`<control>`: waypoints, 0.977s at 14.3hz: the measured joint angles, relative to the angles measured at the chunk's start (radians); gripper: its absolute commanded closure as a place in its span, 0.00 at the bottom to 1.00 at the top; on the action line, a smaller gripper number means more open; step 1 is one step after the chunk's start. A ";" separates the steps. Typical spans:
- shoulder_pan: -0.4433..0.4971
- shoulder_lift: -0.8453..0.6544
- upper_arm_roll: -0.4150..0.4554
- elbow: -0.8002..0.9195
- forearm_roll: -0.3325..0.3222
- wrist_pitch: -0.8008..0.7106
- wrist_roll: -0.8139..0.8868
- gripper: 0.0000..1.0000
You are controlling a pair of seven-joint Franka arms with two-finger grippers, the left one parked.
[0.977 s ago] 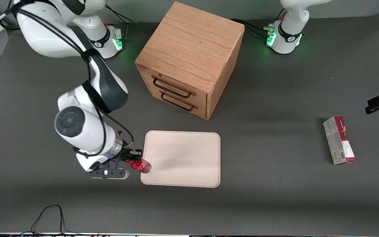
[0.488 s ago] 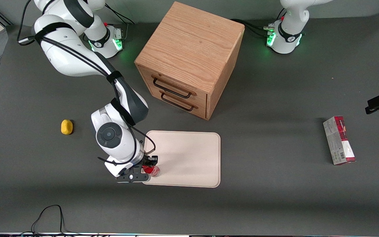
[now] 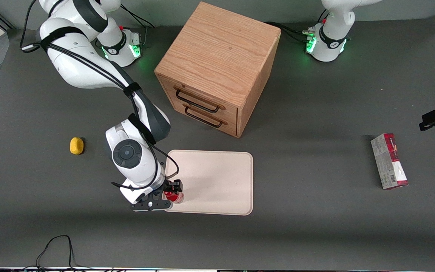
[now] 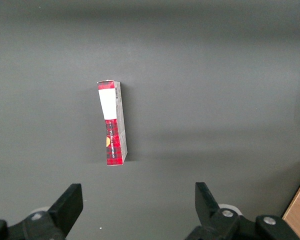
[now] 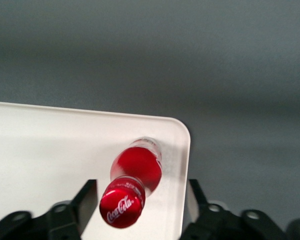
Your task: Place coke bottle on tray
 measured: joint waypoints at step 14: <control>0.002 -0.831 -0.455 -0.570 0.324 -0.339 -0.503 0.00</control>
